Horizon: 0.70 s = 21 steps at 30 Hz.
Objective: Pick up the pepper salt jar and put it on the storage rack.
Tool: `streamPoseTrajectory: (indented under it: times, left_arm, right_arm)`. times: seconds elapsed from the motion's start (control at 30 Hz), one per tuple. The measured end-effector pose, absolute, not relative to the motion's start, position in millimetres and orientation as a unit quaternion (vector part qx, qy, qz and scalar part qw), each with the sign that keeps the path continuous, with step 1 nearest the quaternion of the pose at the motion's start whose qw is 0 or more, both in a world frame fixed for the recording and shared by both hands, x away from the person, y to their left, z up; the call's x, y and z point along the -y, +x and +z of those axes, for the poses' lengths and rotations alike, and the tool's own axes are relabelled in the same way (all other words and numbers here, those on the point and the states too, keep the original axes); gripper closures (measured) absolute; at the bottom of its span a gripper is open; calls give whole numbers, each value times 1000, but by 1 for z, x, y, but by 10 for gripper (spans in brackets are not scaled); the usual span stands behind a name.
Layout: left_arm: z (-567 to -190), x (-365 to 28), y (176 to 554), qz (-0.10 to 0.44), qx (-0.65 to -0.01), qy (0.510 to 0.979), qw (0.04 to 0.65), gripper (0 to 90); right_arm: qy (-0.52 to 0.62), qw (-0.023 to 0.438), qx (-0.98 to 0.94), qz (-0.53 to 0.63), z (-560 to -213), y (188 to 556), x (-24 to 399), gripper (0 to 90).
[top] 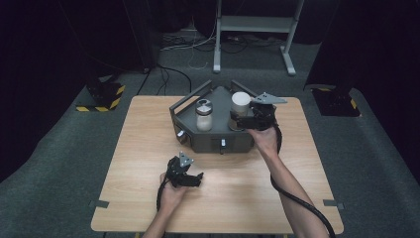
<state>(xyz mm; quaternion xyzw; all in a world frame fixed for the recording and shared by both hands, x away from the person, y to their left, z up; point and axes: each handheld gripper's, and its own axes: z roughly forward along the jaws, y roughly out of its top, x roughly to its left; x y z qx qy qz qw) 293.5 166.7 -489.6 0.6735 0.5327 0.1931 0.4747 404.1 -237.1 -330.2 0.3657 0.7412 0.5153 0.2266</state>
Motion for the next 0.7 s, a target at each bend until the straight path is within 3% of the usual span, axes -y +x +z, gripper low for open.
streamPoseTrajectory:
  times: [0.7]
  left_arm:
    - [-489, -167, 294, 193, -531, 676, 472, 107]
  right_arm:
    - [365, 224, -744, 513, -356, 365, 273, 138]
